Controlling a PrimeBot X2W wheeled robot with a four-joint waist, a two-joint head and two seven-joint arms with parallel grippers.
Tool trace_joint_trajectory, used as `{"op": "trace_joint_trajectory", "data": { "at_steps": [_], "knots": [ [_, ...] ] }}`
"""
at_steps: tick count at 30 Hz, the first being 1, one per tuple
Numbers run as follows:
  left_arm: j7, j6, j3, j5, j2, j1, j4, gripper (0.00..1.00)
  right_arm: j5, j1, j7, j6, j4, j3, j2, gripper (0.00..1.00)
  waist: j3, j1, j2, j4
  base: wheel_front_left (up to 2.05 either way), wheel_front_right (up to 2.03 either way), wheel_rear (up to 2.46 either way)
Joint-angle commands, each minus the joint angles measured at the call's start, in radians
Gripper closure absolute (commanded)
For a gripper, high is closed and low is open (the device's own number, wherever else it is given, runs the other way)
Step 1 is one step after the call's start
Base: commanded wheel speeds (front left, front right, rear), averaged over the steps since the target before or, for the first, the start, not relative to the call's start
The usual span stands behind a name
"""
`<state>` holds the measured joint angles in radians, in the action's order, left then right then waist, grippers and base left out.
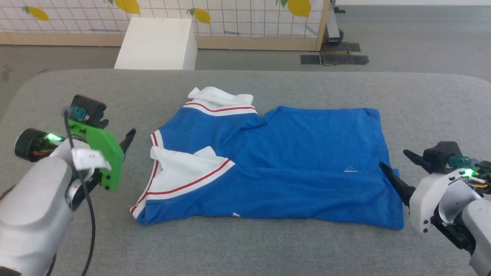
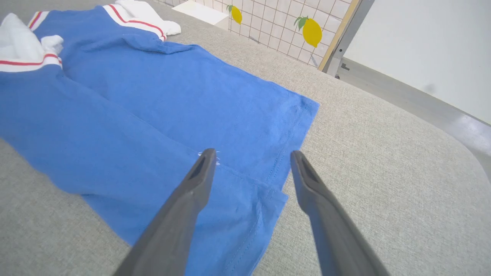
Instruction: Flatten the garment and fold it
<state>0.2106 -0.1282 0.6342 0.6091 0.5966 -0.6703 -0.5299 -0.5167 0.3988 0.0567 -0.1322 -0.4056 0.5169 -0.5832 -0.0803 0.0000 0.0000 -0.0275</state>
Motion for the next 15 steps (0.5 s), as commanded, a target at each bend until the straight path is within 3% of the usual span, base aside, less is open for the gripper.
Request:
{"op": "trace_joint_trajectory", "data": {
  "at_steps": [1,9,15],
  "knots": [
    [0.076,-0.002,0.031,0.054,0.02,-0.026,0.033,0.0,0.007,-0.02,0.009,0.002,0.009,-0.004,0.0,0.0,0.003,0.0,0.0,-0.004,0.0,0.0,0.0],
    [0.481,-0.002,0.176,0.27,0.113,-0.085,0.133,0.0,0.015,-0.02,0.041,0.002,0.049,-0.003,0.019,0.0,-0.022,0.0,0.0,0.027,0.0,0.0,0.0],
    [0.633,-0.002,0.258,0.337,0.125,-0.08,0.133,0.0,0.01,-0.005,0.046,0.002,0.051,0.004,0.032,0.0,-0.054,0.0,0.0,0.062,0.0,0.0,0.0]
  ]
}}
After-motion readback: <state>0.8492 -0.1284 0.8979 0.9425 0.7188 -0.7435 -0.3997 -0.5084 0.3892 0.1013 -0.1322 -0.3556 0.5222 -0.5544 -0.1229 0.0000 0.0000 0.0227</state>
